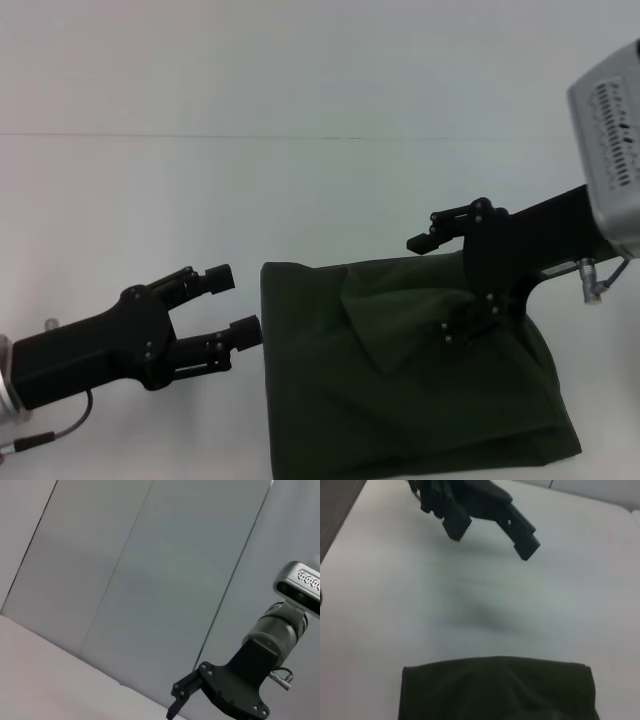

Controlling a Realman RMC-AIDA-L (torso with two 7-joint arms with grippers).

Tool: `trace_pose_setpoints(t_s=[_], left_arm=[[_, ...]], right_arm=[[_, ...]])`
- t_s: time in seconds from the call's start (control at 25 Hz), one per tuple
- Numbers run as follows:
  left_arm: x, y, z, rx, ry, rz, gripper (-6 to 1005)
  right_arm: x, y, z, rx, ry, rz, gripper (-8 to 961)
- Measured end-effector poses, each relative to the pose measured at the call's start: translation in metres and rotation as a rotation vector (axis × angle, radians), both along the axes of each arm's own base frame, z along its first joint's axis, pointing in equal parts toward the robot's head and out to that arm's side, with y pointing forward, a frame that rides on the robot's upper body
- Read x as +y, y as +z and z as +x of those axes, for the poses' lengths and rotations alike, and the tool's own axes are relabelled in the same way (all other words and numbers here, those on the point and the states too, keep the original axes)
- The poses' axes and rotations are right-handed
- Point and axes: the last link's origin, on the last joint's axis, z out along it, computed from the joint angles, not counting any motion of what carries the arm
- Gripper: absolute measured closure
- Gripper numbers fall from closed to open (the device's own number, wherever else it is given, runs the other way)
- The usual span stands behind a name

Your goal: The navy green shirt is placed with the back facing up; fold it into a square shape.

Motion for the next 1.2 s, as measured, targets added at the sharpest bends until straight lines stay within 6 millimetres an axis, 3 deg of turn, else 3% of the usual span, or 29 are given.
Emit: trace_pose_setpoints(t_s=[0.28, 0.68, 1.2], left_arm=[[0.013, 0.004, 0.009, 0.032, -0.056, 0.015, 53], [0.022, 0.0, 0.002, 0.096, -0.028, 0.066, 53], [0.024, 0.001, -0.004, 0.111, 0.011, 0.082, 52]], right_arm=[[0.004, -0.018, -0.008, -0.158, -0.032, -0.027, 48], [0.005, -0.032, -0.032, -0.286, -0.007, -0.054, 52], [0.0, -0.058, -0.03, -0.377, 0.06, -0.06, 57]])
